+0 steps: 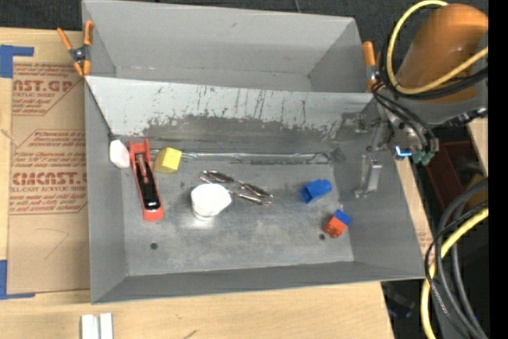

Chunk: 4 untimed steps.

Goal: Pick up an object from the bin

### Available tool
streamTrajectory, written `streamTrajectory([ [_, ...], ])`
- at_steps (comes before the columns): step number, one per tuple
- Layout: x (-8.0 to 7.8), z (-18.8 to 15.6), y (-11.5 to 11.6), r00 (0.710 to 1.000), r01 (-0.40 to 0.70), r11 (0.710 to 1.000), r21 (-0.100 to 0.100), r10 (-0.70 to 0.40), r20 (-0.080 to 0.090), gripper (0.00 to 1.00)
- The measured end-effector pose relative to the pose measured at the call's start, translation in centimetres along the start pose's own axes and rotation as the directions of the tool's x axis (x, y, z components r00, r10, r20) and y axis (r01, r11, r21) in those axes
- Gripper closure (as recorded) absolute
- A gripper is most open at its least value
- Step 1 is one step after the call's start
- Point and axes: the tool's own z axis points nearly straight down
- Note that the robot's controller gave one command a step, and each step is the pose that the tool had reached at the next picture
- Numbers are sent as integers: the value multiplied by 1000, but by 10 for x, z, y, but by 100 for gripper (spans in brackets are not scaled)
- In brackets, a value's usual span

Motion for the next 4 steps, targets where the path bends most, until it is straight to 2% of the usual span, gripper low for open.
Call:
streamTrajectory([
  [1, 3, 33, -4, 997, -77, 997, -3, 77, -9, 0],
  [2, -8, 76, 8, 994, -106, 994, 1, 106, 5, 0],
  [3, -4, 128, 14, 988, -153, 988, -3, 153, -8, 100],
  [4, -4, 128, 14, 988, -153, 988, -2, 153, -8, 100],
])
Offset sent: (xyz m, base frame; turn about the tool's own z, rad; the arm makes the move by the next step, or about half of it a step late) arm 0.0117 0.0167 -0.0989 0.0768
